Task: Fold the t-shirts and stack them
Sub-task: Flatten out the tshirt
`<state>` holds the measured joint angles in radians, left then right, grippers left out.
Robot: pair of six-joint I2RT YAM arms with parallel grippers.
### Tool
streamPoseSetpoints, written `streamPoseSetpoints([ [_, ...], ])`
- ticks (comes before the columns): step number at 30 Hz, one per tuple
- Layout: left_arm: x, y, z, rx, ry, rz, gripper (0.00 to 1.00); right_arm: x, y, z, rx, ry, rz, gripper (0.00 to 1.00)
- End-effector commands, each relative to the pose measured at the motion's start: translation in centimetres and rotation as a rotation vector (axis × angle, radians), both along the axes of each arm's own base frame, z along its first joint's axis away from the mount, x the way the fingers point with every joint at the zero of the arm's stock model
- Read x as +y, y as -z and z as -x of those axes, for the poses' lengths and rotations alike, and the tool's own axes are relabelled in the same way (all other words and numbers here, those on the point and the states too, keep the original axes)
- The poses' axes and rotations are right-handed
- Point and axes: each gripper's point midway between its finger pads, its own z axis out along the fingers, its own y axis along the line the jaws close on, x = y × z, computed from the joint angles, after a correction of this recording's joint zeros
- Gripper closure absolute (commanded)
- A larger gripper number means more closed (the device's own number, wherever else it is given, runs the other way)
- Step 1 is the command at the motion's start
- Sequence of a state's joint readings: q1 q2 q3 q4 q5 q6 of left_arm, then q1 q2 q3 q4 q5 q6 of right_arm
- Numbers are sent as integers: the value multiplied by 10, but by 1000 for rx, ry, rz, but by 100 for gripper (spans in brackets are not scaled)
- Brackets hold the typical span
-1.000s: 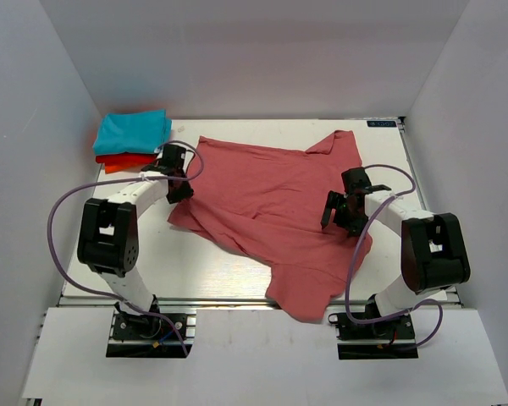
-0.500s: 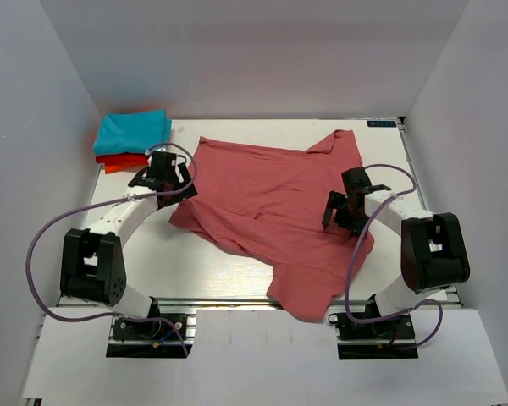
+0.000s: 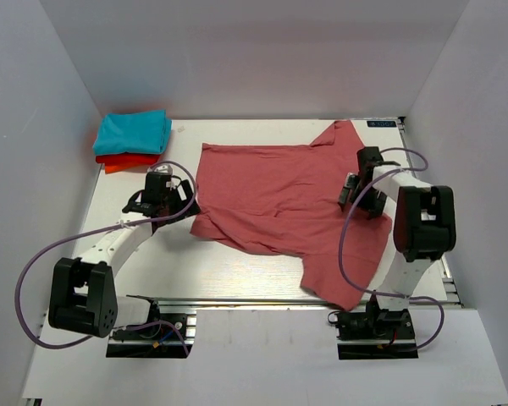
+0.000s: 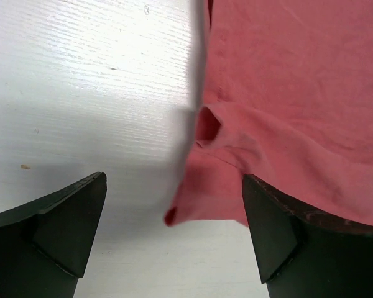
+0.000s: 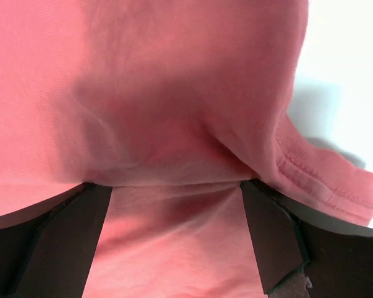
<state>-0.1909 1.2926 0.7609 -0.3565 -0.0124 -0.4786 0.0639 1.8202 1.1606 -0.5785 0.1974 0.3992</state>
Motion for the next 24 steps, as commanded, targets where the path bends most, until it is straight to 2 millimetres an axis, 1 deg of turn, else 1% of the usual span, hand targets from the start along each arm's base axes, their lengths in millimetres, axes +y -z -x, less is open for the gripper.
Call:
streamPoseSetpoints([
  [1, -9, -18, -8, -52, 52, 32, 0, -22, -4, -31, -28, -39, 45, 10],
  [2, -12, -17, -9, -50, 64, 44, 0, -17, -15, -44, -58, -71, 22, 10],
  [3, -20, -20, -10, -66, 103, 72, 0, -10, -29, -57, -107, -100, 12, 10],
  [4, -24, -21, -9, -63, 118, 87, 0, -3, -43, -62, -148, -132, -11, 10],
  [5, -37, -19, -6, -59, 169, 126, 4, 3, -53, -66, -184, -157, -18, 10],
  [6, -45, -18, -3, -57, 202, 151, 6, 8, -64, -65, -213, -170, -25, 10],
  [7, -58, -15, 7, -42, 262, 212, 10, 13, -79, -65, -265, -182, -40, 10],
  [8, -66, -20, 4, -81, 301, 249, 15, 19, -85, -62, -279, -197, -40, 10],
  [9, -72, -17, 6, -80, 326, 274, 16, 21, -98, -53, -313, -204, -40, 10],
  [10, -75, -10, 11, -69, 344, 292, 18, 24, -102, -50, -324, -205, -45, 10],
  [11, -82, -12, 12, -71, 370, 330, 20, 30, -104, -45, -324, -214, -53, 10],
  [12, -82, -6, 13, -57, 368, 330, 24, 32, -110, -35, -339, -204, -65, 10],
  [13, -82, -6, 11, -47, 366, 329, 25, 34, -110, -26, -322, -205, -69, 10],
  [14, -77, -1, 8, -33, 339, 304, 25, 36, -111, -21, -318, -202, -71, 10],
  [15, -73, 6, 9, -13, 328, 280, 27, 36, -111, -11, -315, -199, -72, 10],
  [16, -72, 7, 10, -1, 319, 262, 27, 35, -108, 2, -285, -200, -68, 10],
  [17, -66, 9, 6, -7, 289, 230, 27, 32, -110, 9, -288, -187, -63, 10],
  [18, -63, 6, 4, -24, 284, 211, 27, 32, -109, 14, -283, -183, -64, 10],
  [19, -61, 7, 3, -29, 282, 195, 27, 31, -113, 24, -284, -187, -68, 10],
  [20, -56, 5, 0, -45, 263, 174, 27, 33, -109, 30, -273, -192, -73, 10],
  [22, -54, 5, -1, -49, 261, 159, 27, 32, -107, 38, -267, -189, -74, 10],
  [24, -54, 16, 5, -3, 270, 155, 27, 31, -114, 42, -285, -190, -72, 10],
])
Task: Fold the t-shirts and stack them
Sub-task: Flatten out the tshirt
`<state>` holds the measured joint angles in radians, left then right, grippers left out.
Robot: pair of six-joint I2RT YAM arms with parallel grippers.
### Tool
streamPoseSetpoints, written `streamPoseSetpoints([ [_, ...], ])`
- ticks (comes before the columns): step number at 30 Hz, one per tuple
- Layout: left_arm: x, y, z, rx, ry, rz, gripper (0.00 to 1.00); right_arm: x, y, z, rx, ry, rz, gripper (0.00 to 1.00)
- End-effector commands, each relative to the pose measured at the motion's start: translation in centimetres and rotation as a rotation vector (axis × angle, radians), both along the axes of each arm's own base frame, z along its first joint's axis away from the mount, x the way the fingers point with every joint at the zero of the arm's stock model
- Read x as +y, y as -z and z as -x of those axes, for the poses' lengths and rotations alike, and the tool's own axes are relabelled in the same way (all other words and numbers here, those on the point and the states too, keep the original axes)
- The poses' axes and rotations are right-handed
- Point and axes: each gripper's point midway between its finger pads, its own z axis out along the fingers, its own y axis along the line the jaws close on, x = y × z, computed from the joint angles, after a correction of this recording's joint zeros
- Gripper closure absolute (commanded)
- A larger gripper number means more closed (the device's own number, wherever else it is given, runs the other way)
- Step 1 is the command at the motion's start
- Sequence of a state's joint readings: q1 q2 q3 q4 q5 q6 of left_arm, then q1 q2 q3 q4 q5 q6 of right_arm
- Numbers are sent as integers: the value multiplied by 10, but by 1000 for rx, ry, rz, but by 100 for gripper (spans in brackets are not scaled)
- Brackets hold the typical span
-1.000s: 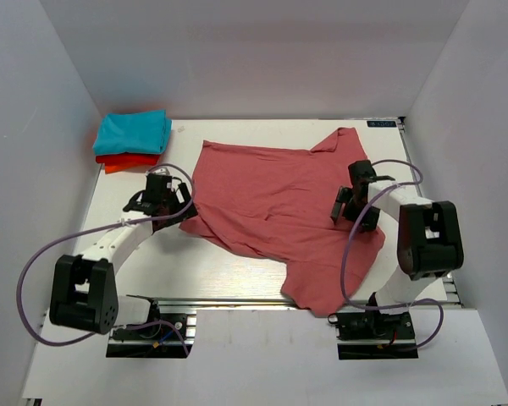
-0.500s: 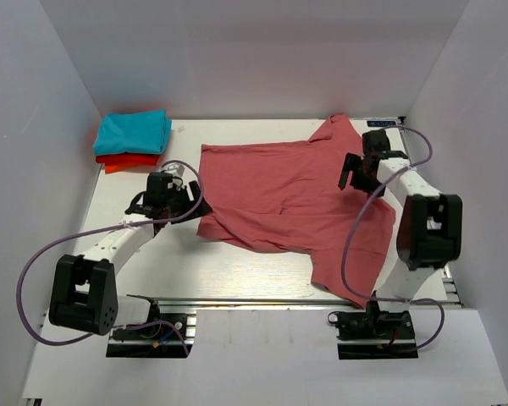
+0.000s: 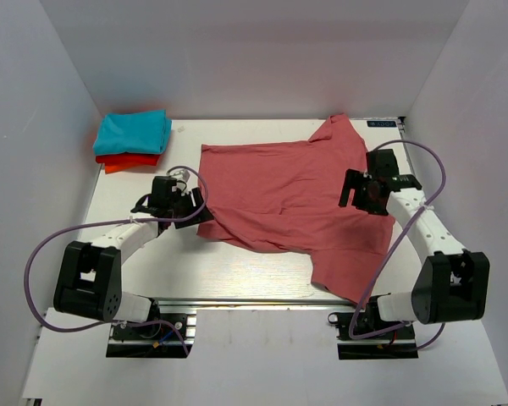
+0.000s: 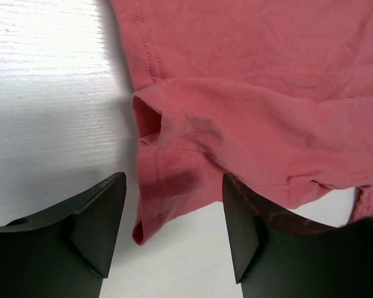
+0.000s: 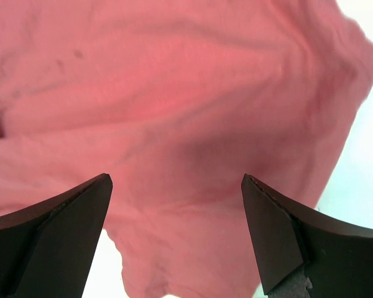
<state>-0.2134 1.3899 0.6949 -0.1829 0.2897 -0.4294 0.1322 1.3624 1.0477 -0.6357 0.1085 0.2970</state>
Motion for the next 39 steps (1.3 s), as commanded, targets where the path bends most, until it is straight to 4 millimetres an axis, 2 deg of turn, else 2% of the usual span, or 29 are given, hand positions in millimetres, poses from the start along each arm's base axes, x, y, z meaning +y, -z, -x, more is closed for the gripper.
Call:
streamPoseSetpoints([
  [1, 1, -3, -3, -14, 15, -27, 28, -2, -12, 10, -22, 12, -5, 10],
  [3, 2, 4, 1, 7, 16, -31, 32, -2, -16, 10, -36, 12, -3, 10],
  [7, -9, 0, 4, -8, 52, 27, 40, 0, -13, 11, -32, 7, -15, 10],
  [10, -10, -3, 5, -21, 61, 39, 40, -3, -8, 15, -10, 16, -6, 10],
  [11, -8, 3, 11, 10, 55, 17, 40, -3, -6, 17, -4, 17, -3, 10],
  [16, -9, 6, 16, 20, 70, 19, 43, -7, -4, 21, -8, 34, 9, 10],
  [20, -12, 12, 24, 44, 80, 28, 61, -9, -3, 24, -13, 36, 12, 10],
  [21, -15, 4, 22, 14, 86, 41, 80, -9, 1, 26, -4, 38, 10, 10],
  [23, -15, 1, 24, 11, 77, 51, 95, -7, 3, 26, -2, 35, 1, 10],
  [24, -17, -7, 24, -8, 80, 69, 100, -5, 10, 29, 19, 36, -4, 10],
  [26, -16, -12, 29, -17, 80, 71, 100, -3, 17, 31, 35, 55, -24, 10],
  [30, -10, -21, 50, -7, 46, 87, 100, 2, 47, 46, 121, 66, -56, 11],
  [31, -8, -17, 59, 10, 45, 84, 100, 2, 58, 53, 155, 78, -57, 11],
  [33, -8, -25, 68, -8, 47, 104, 100, 1, 72, 60, 205, 96, -54, 14],
  [35, -11, -27, 77, 2, 57, 129, 100, -1, 85, 68, 257, 133, -50, 22],
  [36, -11, -25, 82, 6, 64, 136, 100, -1, 89, 71, 272, 144, -46, 25],
  [39, -9, -20, 97, 59, 68, 133, 100, -10, 103, 84, 349, 210, -3, 23],
])
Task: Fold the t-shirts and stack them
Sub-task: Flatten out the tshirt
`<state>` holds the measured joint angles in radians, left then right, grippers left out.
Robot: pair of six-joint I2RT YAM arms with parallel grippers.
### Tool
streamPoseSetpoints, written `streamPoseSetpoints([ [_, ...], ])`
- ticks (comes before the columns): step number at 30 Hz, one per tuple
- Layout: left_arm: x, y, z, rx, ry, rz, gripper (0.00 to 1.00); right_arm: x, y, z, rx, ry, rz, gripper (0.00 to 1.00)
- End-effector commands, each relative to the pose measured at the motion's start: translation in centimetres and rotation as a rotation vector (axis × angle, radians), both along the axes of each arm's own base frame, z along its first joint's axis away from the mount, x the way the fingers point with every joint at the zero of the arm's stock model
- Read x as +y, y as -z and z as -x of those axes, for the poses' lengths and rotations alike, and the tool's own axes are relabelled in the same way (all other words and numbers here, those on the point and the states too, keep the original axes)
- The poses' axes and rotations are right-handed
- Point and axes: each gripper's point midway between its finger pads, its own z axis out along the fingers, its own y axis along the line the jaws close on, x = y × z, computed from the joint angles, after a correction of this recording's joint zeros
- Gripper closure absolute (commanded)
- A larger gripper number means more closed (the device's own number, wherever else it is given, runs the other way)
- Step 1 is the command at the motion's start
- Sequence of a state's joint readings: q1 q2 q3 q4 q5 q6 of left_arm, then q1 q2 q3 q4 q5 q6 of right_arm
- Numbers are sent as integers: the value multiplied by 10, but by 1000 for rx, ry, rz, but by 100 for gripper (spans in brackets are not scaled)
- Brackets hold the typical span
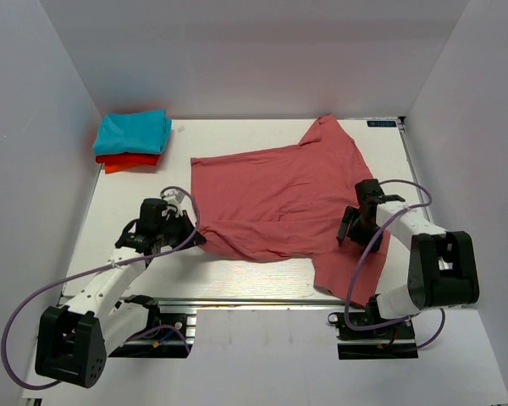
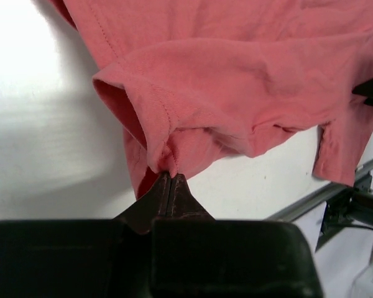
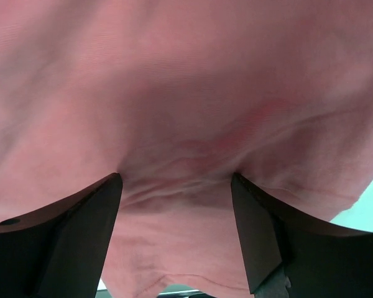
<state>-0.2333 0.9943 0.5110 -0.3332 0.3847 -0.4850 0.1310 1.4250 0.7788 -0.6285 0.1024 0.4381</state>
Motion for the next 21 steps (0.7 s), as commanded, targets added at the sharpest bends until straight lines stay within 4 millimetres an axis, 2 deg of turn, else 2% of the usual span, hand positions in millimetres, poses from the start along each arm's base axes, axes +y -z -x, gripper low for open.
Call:
streamPoseSetpoints([
  [1, -4, 8, 27, 98, 34, 24, 100, -11, 10, 7, 48, 92, 48, 23],
  [2, -4, 10, 33, 127, 41, 27, 100, -13, 11, 7, 55, 105, 56, 23],
  [3, -6, 5, 32, 111, 62, 35, 97, -13, 13, 8, 63, 112, 55, 23],
  [4, -11, 4, 39, 126, 102, 58, 93, -13, 14, 8, 68, 113, 53, 23],
  [6, -19, -10, 41, 109, 160, 96, 90, -14, 15, 7, 77, 122, 49, 23],
  [10, -35, -20, 71, 168, 320, 193, 82, -17, 14, 3, 70, 126, 56, 22],
  [11, -34, -11, 84, 231, 340, 190, 80, -16, 12, 0, 61, 124, 52, 21],
  [13, -36, -7, 103, 310, 404, 228, 72, -18, 12, -1, 61, 130, 55, 19],
  [14, -34, -2, 112, 327, 443, 207, 67, -19, 12, -2, 61, 131, 57, 18],
  [15, -27, -1, 120, 381, 441, 168, 46, -18, 12, -3, 62, 132, 57, 18],
  [16, -23, 0, 122, 397, 450, 132, 33, -19, 13, -4, 68, 128, 60, 16],
  [17, -19, -2, 115, 402, 438, 88, 21, -18, 12, -5, 66, 126, 56, 16],
  [18, -11, 2, 115, 433, 410, 30, 0, -19, 10, -10, 53, 128, 55, 14],
  [19, -8, 1, 108, 417, 396, 0, 0, -16, 10, -13, 41, 110, 42, 14],
  [20, -7, -8, 92, 393, 354, -23, 0, -15, 8, -17, 25, 106, 35, 14],
  [21, -6, -9, 82, 393, 321, -59, 0, -12, 2, -26, -25, 103, 22, 14],
])
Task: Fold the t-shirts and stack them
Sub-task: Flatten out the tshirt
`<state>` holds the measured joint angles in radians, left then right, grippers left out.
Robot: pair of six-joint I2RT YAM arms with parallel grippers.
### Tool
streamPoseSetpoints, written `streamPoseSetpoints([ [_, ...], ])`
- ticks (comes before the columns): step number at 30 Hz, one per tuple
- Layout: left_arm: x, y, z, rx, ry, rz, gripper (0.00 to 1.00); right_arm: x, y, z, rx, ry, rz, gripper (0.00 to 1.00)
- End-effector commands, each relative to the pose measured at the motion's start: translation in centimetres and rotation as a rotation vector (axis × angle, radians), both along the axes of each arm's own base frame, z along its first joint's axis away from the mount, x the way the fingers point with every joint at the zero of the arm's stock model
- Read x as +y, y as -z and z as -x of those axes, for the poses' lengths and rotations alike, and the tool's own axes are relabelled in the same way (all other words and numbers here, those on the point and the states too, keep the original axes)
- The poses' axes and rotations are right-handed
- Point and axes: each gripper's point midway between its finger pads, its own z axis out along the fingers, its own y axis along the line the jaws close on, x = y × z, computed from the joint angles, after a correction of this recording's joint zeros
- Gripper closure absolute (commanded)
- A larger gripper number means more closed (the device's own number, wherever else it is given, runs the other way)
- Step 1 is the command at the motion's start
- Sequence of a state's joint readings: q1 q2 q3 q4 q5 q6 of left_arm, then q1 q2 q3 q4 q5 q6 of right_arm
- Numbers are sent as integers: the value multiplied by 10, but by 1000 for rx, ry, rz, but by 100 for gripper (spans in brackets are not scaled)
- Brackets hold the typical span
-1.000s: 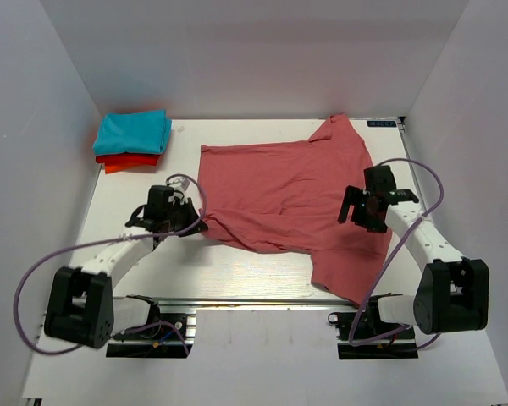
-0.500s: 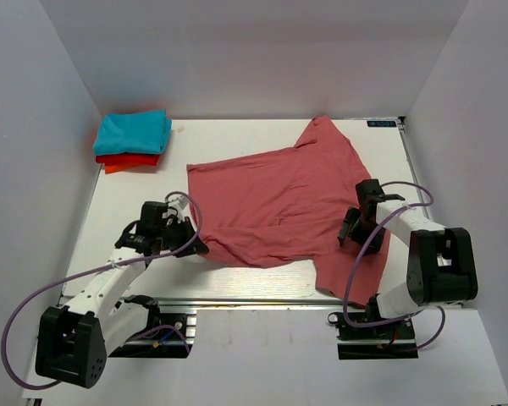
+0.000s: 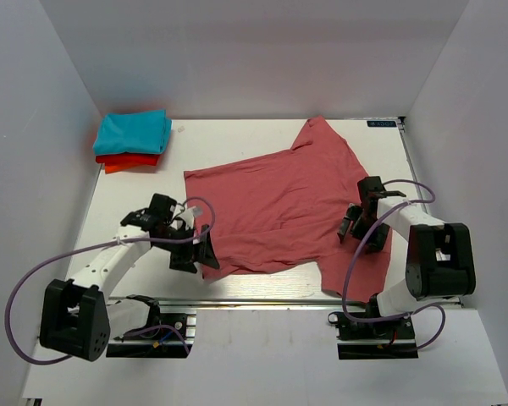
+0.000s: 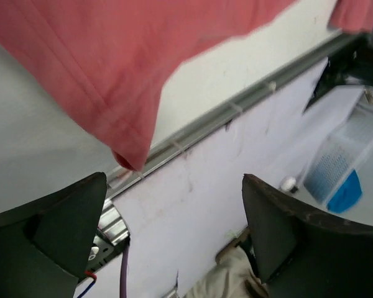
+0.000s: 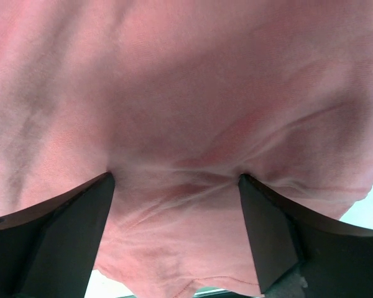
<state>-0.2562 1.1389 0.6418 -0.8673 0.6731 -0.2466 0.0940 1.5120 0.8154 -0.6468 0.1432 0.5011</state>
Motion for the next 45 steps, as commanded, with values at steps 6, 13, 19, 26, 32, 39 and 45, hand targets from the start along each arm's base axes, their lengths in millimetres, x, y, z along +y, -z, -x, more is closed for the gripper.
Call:
streamPoseSetpoints([
  [6, 19, -66, -128, -417, -281, -190, 0, 1, -36, -43, -223, -76, -1, 10],
  [13, 17, -29, -230, -442, -391, -328, 0, -7, -54, -68, -301, -81, 51, 10],
  [19, 20, 23, -279, -350, -400, -468, 0, 30, -106, -101, -533, -297, -17, 10],
  [26, 34, 52, -309, -353, -431, -552, 0, 136, -151, -93, -662, -723, -201, 10],
  [32, 34, 84, -307, -273, -402, -593, 0, 261, -160, -45, -678, -1119, -388, 15],
  [39, 32, 87, -292, -274, -393, -558, 0, 357, -171, 9, -740, -1487, -538, 22],
  [45, 23, 89, -282, -266, -368, -516, 0, 397, -140, 42, -696, -1624, -545, 27],
])
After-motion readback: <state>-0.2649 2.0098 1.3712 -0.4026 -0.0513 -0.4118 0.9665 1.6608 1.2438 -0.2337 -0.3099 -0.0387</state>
